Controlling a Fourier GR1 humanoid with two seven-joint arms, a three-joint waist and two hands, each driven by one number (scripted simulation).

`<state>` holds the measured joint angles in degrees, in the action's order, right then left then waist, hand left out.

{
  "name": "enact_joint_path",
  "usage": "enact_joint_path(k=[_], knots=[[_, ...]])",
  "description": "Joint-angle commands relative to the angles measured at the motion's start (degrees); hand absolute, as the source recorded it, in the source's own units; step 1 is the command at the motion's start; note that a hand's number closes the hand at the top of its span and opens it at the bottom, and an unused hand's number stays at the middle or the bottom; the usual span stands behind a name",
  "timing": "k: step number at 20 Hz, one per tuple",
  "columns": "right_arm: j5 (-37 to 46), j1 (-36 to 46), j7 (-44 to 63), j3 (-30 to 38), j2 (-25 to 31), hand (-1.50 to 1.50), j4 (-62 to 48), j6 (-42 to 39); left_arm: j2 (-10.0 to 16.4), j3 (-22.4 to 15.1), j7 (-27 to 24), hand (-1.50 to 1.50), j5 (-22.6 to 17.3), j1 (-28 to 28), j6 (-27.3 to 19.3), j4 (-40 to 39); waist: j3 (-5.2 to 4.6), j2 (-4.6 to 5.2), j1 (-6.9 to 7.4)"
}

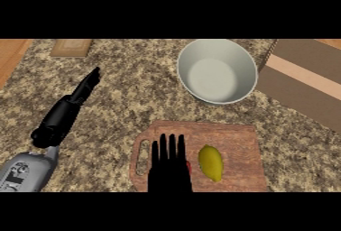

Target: Pick the bell pepper from the cutting board and place it in the cardboard box

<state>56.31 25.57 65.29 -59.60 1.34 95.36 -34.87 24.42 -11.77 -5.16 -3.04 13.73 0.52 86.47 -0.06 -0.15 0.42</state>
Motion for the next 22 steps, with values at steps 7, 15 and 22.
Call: enact_joint_path(k=[7, 15, 22], knots=[[-0.32, 0.28, 9.02, 1.29, -1.29, -1.50, -4.90, -0.02, 0.51, 1.94, 1.37, 0.00, -0.05, -0.81, 2.52, 2.36, 0.04, -0.02, 0.19], [3.74, -2.26, 6.52, 3.03, -1.29, -1.50, -5.99, 0.39, 0.16, 4.43, 3.27, 0.00, -0.40, 2.62, 4.24, 0.60, 0.06, 0.02, -0.21], [9.22, -5.41, -5.15, 3.36, -0.78, 1.50, -9.93, 2.67, -1.69, 4.94, -1.04, 0.00, 2.10, -4.46, 5.71, 2.14, 0.06, 0.09, -0.19]])
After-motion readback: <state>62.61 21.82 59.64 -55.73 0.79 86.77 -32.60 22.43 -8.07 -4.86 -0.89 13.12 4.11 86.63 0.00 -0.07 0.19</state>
